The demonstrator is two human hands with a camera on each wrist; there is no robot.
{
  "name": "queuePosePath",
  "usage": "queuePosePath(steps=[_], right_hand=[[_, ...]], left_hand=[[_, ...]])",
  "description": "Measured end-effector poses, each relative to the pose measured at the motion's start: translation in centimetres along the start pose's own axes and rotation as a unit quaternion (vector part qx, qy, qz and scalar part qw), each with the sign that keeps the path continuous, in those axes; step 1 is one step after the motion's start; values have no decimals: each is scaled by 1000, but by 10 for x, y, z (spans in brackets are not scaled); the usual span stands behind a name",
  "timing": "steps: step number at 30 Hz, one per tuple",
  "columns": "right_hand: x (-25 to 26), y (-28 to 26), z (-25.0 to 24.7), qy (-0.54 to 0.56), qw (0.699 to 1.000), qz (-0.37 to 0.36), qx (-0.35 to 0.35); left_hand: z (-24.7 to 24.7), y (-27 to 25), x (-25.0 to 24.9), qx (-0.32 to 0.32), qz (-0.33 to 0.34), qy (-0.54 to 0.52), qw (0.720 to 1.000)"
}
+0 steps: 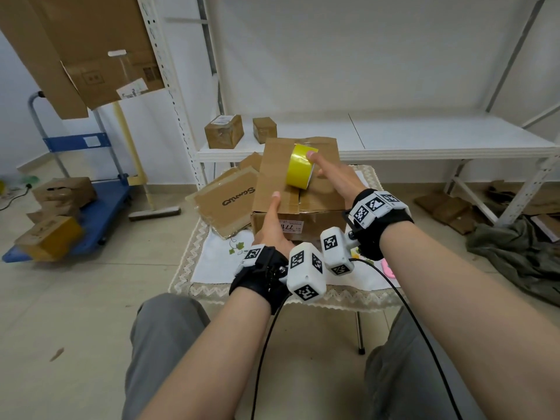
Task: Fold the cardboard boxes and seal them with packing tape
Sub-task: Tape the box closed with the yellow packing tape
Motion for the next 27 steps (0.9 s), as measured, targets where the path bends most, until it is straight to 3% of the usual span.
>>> queuePosePath(steps=[3, 7, 13, 18, 27], right_hand=[[-4, 5, -3, 1, 1000, -6, -8], [-5, 5, -7, 20, 1000, -9, -22], [-4, 8, -21, 52, 998, -4, -40], [-5, 20, -38, 128, 988, 17, -86], [-6, 41, -37, 164, 983, 76, -31]], left_hand=[[-8, 16, -3, -53, 26, -17, 998], [-10, -20, -12, -160, 81, -32, 983], [-15, -20, -23, -161, 88, -63, 981], [-7, -38, -57, -93, 105, -16, 990], [-16, -60, -101, -86, 125, 3, 988]])
Point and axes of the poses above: each hand's wrist, its own y-axis towards the middle knuckle, its own z-axis out of the palm, x = y × z, the point moved 7 cm from there along y, towards the middle knuckle, and after that the axes turned 4 degrees about -z, right-handed, at the moved point
